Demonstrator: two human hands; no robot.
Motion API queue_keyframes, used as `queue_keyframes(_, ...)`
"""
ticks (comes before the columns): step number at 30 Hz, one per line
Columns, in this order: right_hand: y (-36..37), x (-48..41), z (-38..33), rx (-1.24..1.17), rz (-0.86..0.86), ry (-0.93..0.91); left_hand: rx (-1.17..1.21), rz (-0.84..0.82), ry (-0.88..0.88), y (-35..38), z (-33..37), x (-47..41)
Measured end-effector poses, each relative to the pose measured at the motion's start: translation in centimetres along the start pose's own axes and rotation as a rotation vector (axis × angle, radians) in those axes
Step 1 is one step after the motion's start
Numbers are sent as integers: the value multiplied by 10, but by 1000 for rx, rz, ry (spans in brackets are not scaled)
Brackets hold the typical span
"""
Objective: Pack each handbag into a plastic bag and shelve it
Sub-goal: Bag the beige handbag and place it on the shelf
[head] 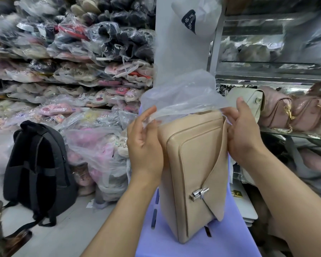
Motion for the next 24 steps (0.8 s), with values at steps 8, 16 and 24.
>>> queue_keyframes(8,-15,10,42,223,-8,54,-79,88,-12,-19,-29,-10)
queue_keyframes(16,-6,23,36,393,106,-153,-56,116,-90,-25,-42,-12)
queue_keyframes(24,-6,31,26,514,237,-455,-187,254,121,-17,-30,15)
Point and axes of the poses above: each hand's wrist, its own x-axis away from the middle knuckle, its own y-axis out of the palm, z = x × y, the point moved 5 cm from there along -x, towards the middle knuckle, and after that the axes turned 6 degrees about -x, right-handed, at the moved point
